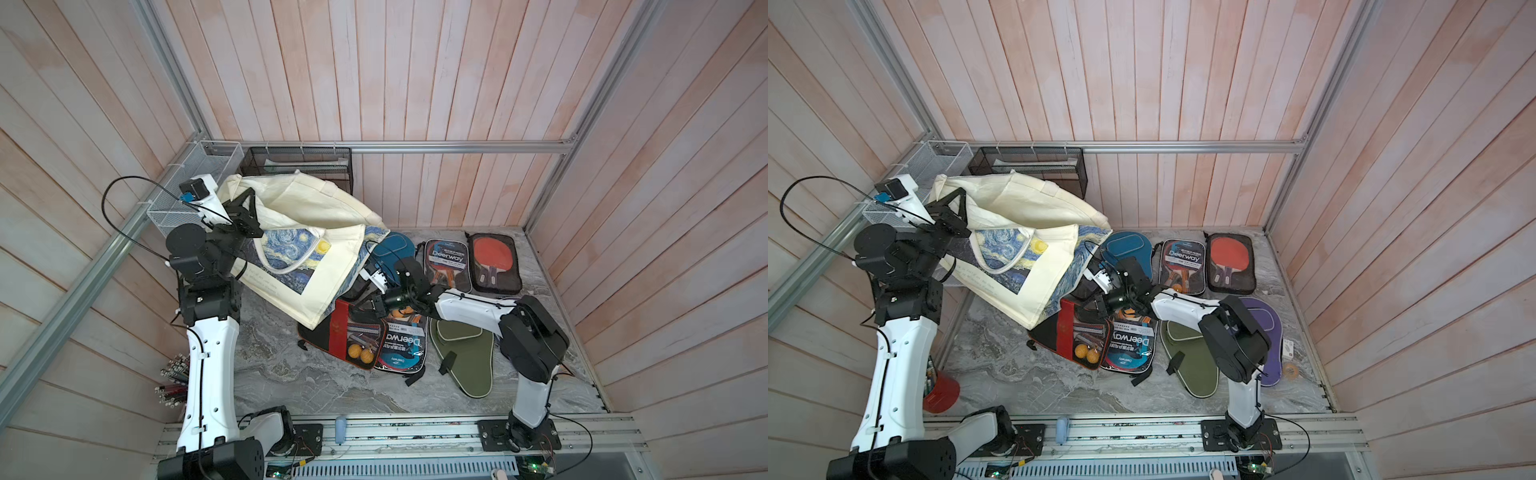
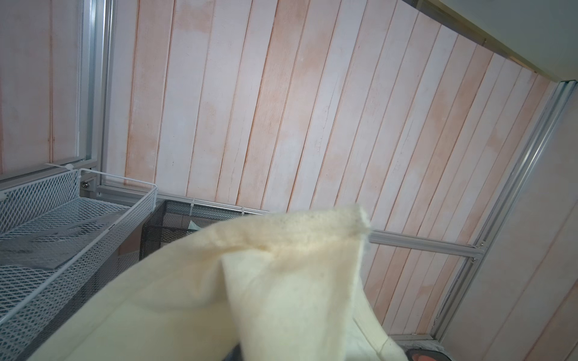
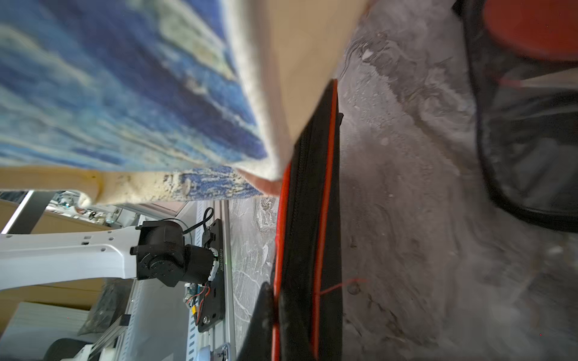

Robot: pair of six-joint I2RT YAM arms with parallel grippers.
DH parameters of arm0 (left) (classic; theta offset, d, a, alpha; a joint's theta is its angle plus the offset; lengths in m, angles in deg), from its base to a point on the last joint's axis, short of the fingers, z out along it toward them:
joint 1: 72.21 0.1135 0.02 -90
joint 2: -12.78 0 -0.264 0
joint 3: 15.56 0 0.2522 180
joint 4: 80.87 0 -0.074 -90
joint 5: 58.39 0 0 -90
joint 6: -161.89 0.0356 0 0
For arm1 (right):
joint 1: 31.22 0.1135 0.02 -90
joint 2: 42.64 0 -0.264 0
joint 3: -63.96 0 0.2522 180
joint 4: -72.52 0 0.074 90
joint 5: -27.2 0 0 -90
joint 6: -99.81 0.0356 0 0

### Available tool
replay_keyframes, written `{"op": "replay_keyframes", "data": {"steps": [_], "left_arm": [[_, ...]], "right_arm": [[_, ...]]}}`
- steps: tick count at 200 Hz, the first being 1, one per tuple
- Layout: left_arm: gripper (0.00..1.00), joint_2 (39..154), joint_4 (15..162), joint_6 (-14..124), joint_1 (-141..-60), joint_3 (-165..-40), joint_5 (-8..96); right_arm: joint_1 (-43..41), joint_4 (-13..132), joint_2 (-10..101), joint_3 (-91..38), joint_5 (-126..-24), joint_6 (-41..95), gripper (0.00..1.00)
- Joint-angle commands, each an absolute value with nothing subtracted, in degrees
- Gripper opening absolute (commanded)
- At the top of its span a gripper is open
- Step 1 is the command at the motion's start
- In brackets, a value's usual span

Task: Remove the ping pong set from the canvas bag
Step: Place the ping pong set at the center of the board.

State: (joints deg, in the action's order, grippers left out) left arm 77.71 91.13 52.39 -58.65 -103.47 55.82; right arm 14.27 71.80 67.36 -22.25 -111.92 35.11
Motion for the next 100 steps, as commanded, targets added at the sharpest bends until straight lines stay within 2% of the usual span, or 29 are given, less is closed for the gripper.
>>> {"op": "replay_keyframes", "data": {"steps": [1,65,100], "left_arm": [[0.0,76.6,98.9,53.7,-58.9,-104.7,56.0],[0.0,76.6,100.4,52.5,-59.2,-102.8,56.3],[0.0,76.6,100.2,52.8,-59.2,-102.7,56.4]], "right_arm": [[15.4,83.2,68.4,-27.2,-115.6,39.0,0.0],[19.6,83.8,79.8,-35.3,-112.7,42.1,0.0],[19.8,85.8,81.7,-34.3,-109.9,44.6,0.0]]}}
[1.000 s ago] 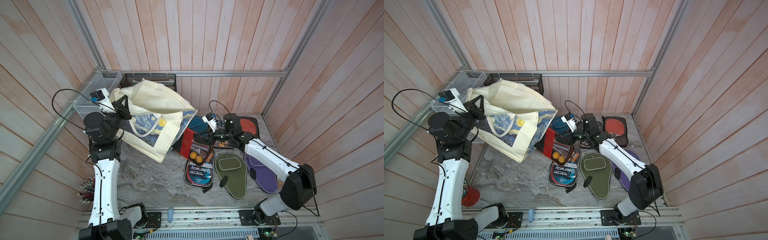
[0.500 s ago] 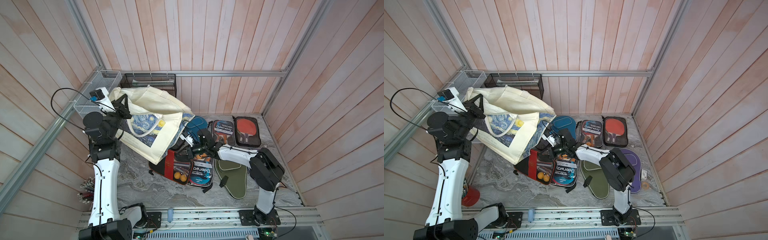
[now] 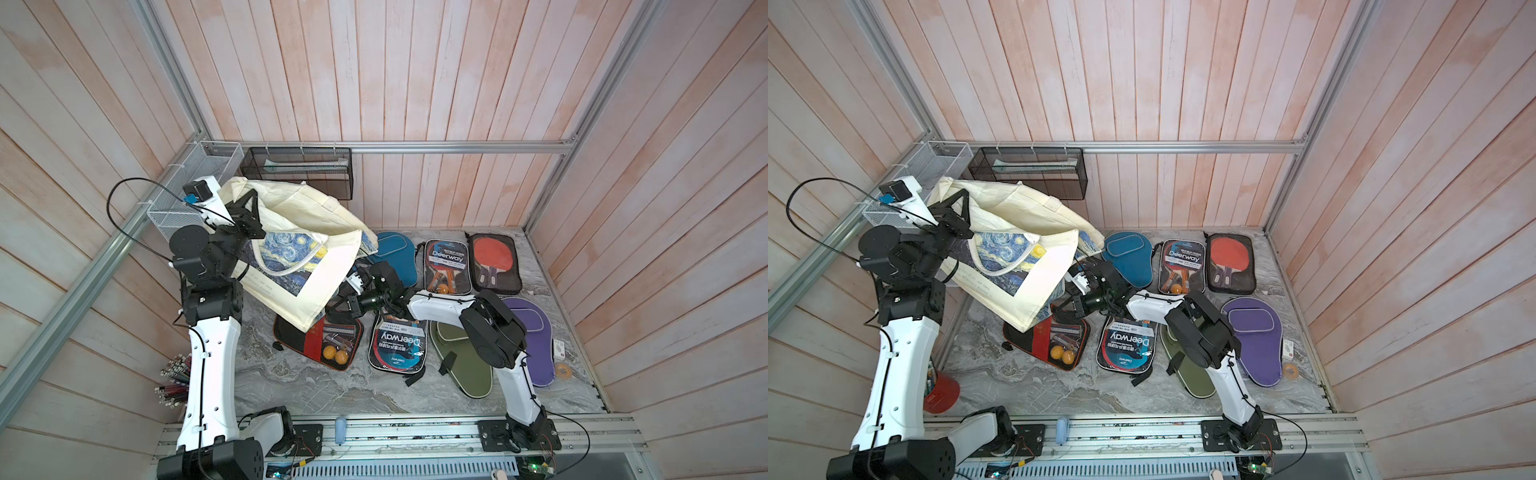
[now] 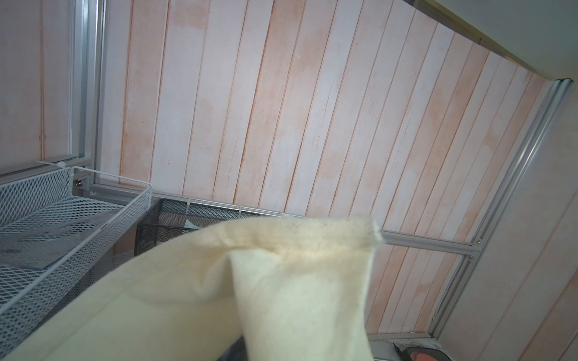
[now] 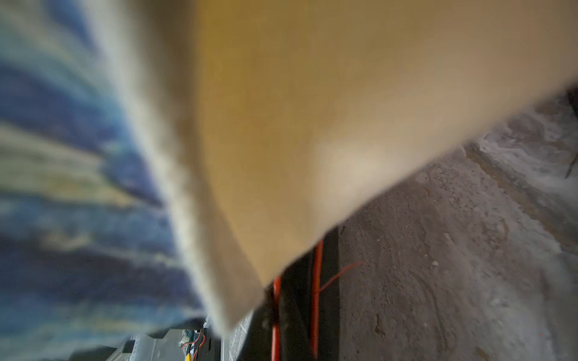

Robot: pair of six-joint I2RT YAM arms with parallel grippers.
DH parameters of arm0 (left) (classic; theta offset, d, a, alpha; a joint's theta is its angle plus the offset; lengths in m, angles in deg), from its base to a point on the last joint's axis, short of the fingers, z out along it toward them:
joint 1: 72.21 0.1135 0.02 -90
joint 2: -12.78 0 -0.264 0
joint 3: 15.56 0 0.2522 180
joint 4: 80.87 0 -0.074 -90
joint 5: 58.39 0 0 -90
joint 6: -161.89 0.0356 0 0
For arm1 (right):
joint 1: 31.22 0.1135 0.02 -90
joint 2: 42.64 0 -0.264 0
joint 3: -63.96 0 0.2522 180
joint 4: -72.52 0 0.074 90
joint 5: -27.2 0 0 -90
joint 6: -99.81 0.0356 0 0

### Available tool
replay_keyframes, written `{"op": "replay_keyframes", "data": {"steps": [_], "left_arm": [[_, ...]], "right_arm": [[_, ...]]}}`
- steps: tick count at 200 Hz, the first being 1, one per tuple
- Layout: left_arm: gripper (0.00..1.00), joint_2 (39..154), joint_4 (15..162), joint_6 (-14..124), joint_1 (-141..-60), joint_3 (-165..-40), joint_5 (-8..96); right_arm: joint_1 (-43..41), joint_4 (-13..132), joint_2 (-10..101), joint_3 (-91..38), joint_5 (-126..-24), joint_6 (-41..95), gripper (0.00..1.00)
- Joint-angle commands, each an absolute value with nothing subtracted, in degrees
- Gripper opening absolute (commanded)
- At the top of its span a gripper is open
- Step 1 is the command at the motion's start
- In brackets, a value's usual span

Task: Remove the ping pong set from the canvas bag
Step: Place the ping pong set at the center of the board, then adjust the canvas bag.

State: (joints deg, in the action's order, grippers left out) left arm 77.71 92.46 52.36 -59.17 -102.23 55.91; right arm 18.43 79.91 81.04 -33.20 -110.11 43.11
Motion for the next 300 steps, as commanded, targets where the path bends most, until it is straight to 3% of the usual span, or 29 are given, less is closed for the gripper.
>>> {"op": "replay_keyframes", "data": {"steps": [1,16,40,65,139,194,225,266,300], "left_arm": [[0.0,76.6,100.3,52.9,-59.2,-102.7,56.4],[0.0,76.7,100.7,52.6,-59.2,-102.4,56.6],[0.0,76.8,101.7,52.1,-59.3,-101.5,56.7],[0.0,76.8,101.9,52.1,-59.2,-101.1,56.9],[0.0,75.7,103.7,51.4,-59.2,-99.2,57.8],[0.0,75.3,105.1,49.6,-59.4,-97.3,58.1],[0.0,74.7,105.4,48.4,-59.8,-95.8,58.2],[0.0,73.5,105.3,47.1,-60.7,-92.7,58.7],[0.0,72.7,103.4,47.2,-61.1,-91.6,59.7]], "right_arm": [[19.8,85.8,81.7,-34.4,-109.8,44.5,0.0],[19.8,83.9,82.3,-34.6,-109.6,43.4,0.01],[19.5,80.5,82.4,-34.9,-108.3,41.0,0.4],[17.9,78.1,81.1,-34.4,-107.1,38.9,0.65],[5.6,59.1,65.1,-29.6,-107.4,21.7,0.97],[-4.3,47.7,51.2,-25.5,-110.0,10.4,0.99],[-6.8,45.7,47.2,-34.8,-112.2,8.5,0.99],[1.6,27.0,57.9,-62.9,-107.8,-6.0,1.0],[10.5,16.0,69.8,-76.8,-103.6,-15.5,1.0]]}}
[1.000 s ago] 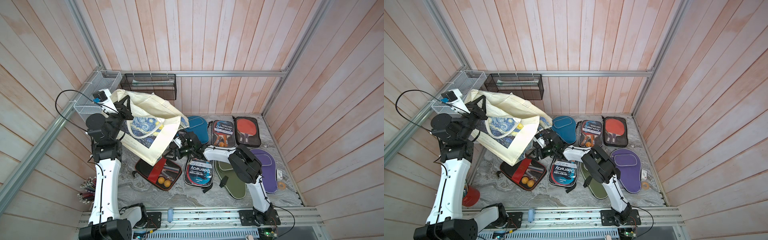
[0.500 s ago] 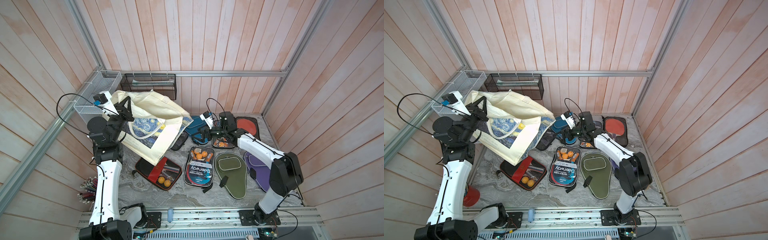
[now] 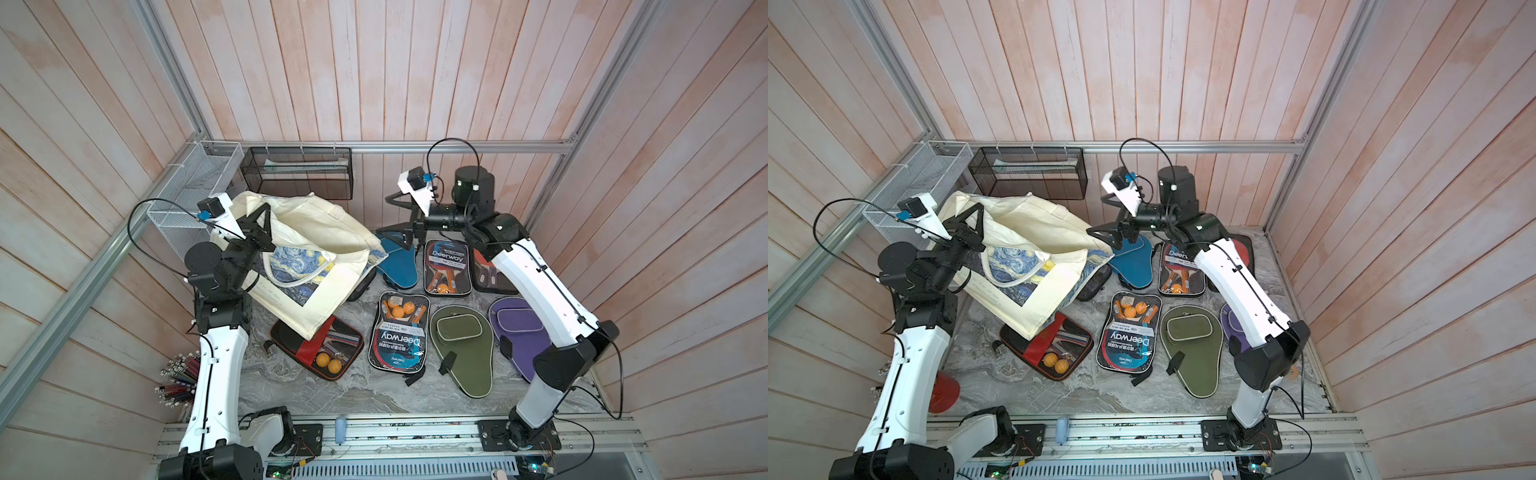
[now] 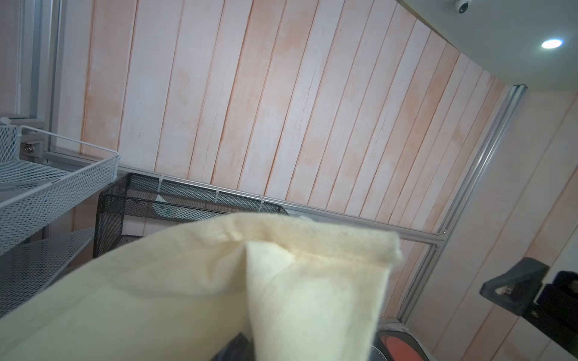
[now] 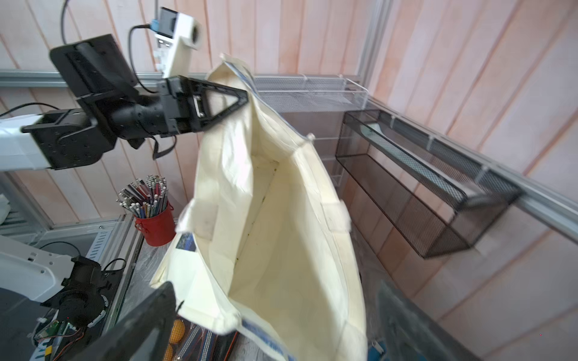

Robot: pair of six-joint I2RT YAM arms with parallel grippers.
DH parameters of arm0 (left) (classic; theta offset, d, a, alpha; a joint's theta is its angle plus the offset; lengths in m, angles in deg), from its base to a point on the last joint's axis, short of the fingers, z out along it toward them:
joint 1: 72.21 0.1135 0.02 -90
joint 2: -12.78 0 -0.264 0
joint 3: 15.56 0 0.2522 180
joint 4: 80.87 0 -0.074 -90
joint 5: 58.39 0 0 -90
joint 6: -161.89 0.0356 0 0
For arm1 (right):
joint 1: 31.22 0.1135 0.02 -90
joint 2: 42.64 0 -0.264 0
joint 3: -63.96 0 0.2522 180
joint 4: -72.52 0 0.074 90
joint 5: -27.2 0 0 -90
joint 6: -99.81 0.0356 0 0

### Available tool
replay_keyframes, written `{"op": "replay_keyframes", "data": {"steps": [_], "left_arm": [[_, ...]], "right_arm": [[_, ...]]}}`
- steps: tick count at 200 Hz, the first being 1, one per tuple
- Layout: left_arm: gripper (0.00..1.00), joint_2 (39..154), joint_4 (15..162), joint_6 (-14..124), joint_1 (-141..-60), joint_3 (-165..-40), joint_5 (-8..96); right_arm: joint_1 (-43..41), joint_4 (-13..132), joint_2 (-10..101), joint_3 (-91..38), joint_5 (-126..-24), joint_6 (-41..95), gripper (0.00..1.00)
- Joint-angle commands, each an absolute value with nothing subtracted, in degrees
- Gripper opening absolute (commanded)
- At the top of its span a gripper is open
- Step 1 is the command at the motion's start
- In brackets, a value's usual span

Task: Remove the ping pong set from the canvas bag
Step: Adjust the canvas bag.

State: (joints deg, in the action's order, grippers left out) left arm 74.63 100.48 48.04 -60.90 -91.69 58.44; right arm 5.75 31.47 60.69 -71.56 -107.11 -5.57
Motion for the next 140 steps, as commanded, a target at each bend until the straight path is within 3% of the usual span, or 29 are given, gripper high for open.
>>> {"op": "replay_keyframes", "data": {"steps": [1,42,61,70,91,117,131,140], "left_arm": [[0.0,72.6,103.3,47.2,-61.2,-91.5,59.7],[0.0,72.9,102.9,47.1,-61.3,-91.4,61.0],[0.0,73.2,103.6,46.6,-61.3,-91.4,61.7],[0.0,73.3,103.7,46.8,-61.4,-91.5,62.1],[0.0,73.1,103.6,47.3,-61.4,-91.5,62.5],[0.0,72.3,101.2,49.3,-61.4,-92.3,62.7],[0.29,71.2,98.8,51.7,-61.4,-93.0,61.4],[0.57,69.9,97.2,53.5,-61.4,-93.2,60.0]], "right_arm": [[10.7,15.6,70.1,-77.2,-103.7,-15.7,1.0],[17.0,12.6,78.1,-84.0,-99.8,-18.4,0.99],[17.3,15.5,80.1,-84.3,-95.2,-15.7,0.88],[17.3,16.4,80.6,-84.3,-94.8,-15.1,0.72],[17.3,19.3,81.0,-84.3,-94.6,-13.3,0.0],[17.2,22.6,80.7,-84.2,-91.7,-11.6,0.0],[16.8,24.9,80.3,-84.1,-88.8,-10.2,0.0],[16.0,26.8,79.8,-84.2,-87.1,-8.9,0.0]]}}
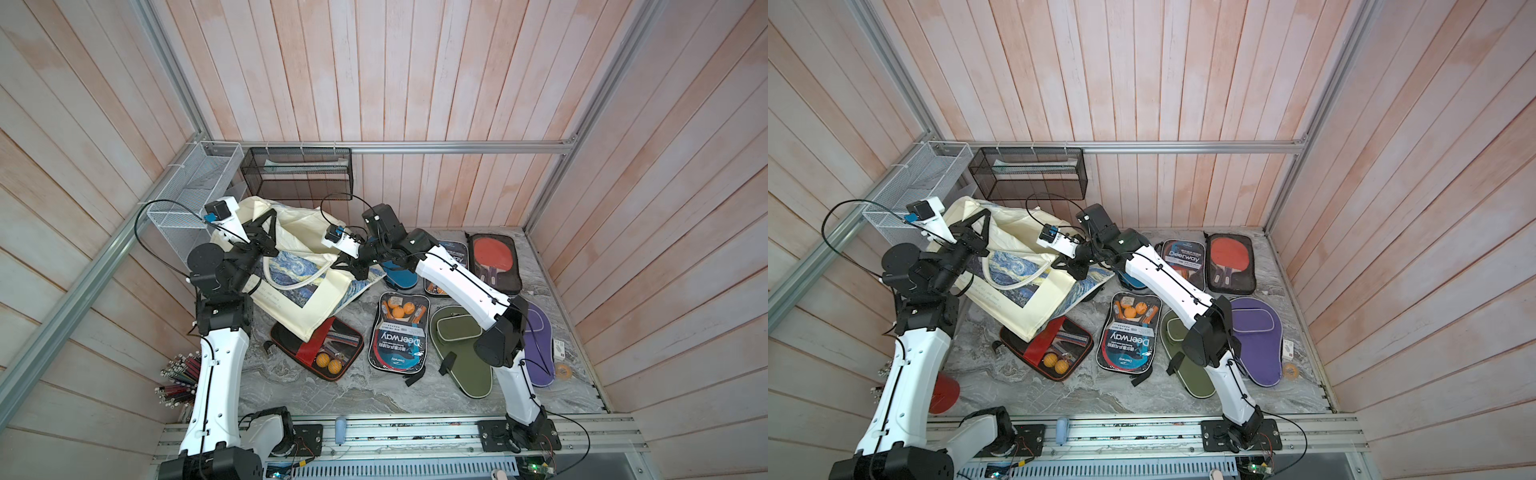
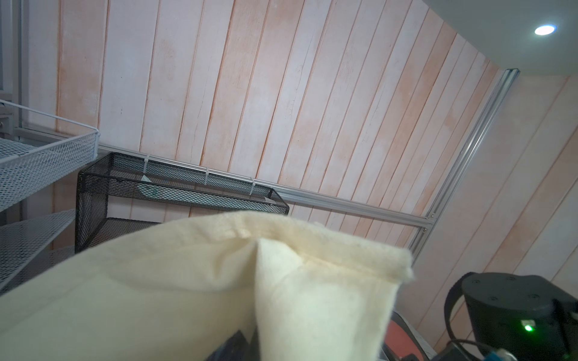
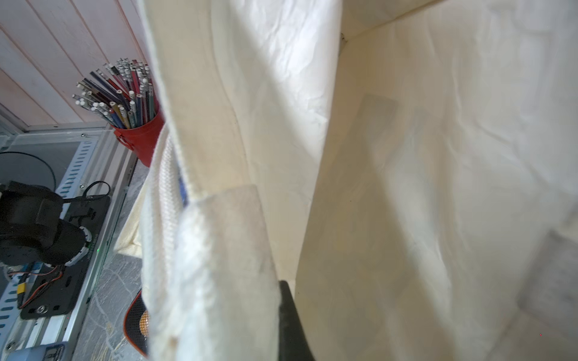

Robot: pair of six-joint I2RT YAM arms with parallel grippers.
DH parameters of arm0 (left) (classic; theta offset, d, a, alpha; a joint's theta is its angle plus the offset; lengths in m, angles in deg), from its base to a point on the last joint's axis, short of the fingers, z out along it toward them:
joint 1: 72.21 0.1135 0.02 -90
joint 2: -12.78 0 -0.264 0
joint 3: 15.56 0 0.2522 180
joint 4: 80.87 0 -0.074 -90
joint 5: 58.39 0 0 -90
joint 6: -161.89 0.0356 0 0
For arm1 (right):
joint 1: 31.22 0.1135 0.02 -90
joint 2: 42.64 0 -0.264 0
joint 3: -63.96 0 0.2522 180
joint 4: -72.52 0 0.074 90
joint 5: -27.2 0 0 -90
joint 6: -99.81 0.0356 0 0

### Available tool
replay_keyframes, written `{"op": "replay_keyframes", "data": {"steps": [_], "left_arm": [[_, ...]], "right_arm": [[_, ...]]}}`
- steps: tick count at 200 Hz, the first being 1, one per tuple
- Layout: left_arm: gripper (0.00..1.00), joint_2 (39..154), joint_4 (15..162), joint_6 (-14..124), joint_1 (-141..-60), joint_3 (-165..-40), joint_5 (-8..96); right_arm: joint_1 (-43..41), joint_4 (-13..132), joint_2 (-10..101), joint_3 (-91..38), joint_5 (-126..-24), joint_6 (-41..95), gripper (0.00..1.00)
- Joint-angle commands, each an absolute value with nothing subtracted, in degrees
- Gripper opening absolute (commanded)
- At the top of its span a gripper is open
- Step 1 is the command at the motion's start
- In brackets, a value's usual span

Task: Remove the ping pong set from the canvas bag
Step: Adjust the canvas bag.

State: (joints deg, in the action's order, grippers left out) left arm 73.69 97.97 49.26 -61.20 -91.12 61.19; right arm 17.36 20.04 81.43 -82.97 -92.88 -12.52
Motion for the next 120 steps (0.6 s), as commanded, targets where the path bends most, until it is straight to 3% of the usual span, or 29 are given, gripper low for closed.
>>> {"op": "replay_keyframes", "data": {"steps": [1,12,24,73,120], "left_arm": [[0.6,69.7,97.1,53.7,-61.4,-93.1,59.8],[0.84,67.7,94.6,55.7,-61.4,-93.0,57.8],[1.0,65.0,91.5,57.6,-61.4,-92.8,55.4],[1.0,54.8,77.8,61.7,-61.4,-90.1,50.2],[1.0,52.6,67.3,63.0,-61.4,-88.1,51.8]], "right_arm": [[15.9,27.0,79.6,-84.2,-87.0,-8.8,0.0],[15.0,29.5,78.9,-84.3,-85.1,-7.1,0.0],[13.8,31.8,77.9,-84.5,-83.5,-5.6,0.0],[12.2,33.1,76.2,-87.7,-77.3,-4.4,0.0],[14.4,31.1,74.5,-84.2,-69.1,-10.1,0.0]]}}
